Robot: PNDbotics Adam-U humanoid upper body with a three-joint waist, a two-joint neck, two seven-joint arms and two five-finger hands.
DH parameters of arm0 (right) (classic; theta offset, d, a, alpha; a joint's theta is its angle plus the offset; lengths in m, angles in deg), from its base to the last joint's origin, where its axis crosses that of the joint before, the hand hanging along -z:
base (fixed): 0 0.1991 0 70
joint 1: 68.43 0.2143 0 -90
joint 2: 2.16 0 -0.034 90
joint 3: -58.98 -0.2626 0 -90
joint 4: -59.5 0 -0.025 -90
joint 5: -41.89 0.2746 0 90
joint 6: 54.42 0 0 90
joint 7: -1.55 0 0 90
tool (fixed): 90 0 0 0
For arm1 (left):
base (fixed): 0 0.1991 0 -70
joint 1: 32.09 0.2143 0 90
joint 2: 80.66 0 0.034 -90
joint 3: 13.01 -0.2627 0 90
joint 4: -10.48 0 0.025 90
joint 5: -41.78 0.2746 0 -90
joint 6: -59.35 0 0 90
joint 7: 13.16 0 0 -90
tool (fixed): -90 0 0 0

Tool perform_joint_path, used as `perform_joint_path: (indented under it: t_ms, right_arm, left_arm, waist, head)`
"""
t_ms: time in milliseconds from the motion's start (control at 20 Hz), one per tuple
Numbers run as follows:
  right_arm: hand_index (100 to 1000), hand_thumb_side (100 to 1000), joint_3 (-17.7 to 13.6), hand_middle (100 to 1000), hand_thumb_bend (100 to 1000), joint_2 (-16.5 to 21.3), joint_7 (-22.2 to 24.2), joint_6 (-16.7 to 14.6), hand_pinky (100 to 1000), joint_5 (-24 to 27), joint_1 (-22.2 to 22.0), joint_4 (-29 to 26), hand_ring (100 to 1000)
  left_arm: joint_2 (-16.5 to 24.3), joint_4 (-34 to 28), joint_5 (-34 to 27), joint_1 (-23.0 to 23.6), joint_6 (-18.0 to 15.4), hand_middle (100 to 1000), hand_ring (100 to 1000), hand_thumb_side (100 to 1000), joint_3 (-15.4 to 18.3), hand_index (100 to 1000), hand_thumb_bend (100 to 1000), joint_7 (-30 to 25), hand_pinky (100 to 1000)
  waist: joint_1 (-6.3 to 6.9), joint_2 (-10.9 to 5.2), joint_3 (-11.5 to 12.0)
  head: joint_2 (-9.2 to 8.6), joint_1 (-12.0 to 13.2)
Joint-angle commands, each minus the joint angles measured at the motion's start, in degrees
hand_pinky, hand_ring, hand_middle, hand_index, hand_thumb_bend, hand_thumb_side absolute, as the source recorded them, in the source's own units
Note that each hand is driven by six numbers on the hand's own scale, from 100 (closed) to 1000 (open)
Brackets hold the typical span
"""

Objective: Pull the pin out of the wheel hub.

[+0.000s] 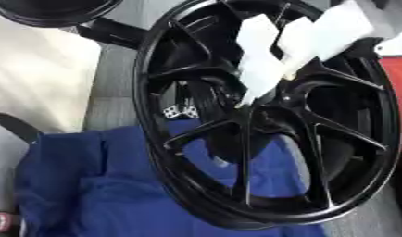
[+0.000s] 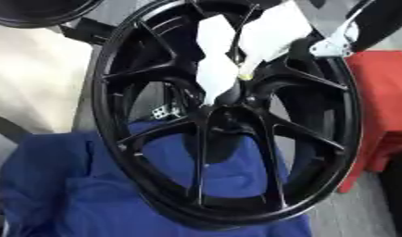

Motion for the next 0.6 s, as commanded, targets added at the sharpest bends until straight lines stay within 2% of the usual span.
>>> perform_joint_path:
  t_ms: [50, 300, 600]
  right_arm:
    - [435, 100, -2.4, 326, 399, 3.0, -0.3, 0.3, 111, 0.8, 0.7, -0.8, 100]
    - [433, 100, -6.7, 322, 402, 6.0, -2.8, 0.8, 110, 1.4, -2.3, -0.1, 100]
    - [428, 111, -13.7, 313, 406, 9.6, -9.4, 1.7, 109, 1.7, -8.9, 4.3, 100]
  left_arm:
    - [1.2, -1.1, 0.3, 0.0, 0.1, 693, 727, 559, 0.8, 725, 554, 0.2, 777]
    - [1.5, -1.1, 0.5, 0.3, 0.0, 692, 727, 559, 1.0, 725, 555, 0.4, 777]
    - [1.6, -1.1, 0.6, 0.4, -0.1, 692, 726, 559, 1.2, 725, 555, 0.7, 777]
  waist:
    - [0.07, -1.94, -0.3]
    - [0.11, -2.12, -1.0]
    - [0.45, -2.15, -1.5]
  head:
    - [-0.23, 0.3]
    - [-0.17, 1.0]
    - [-0.25, 1.6]
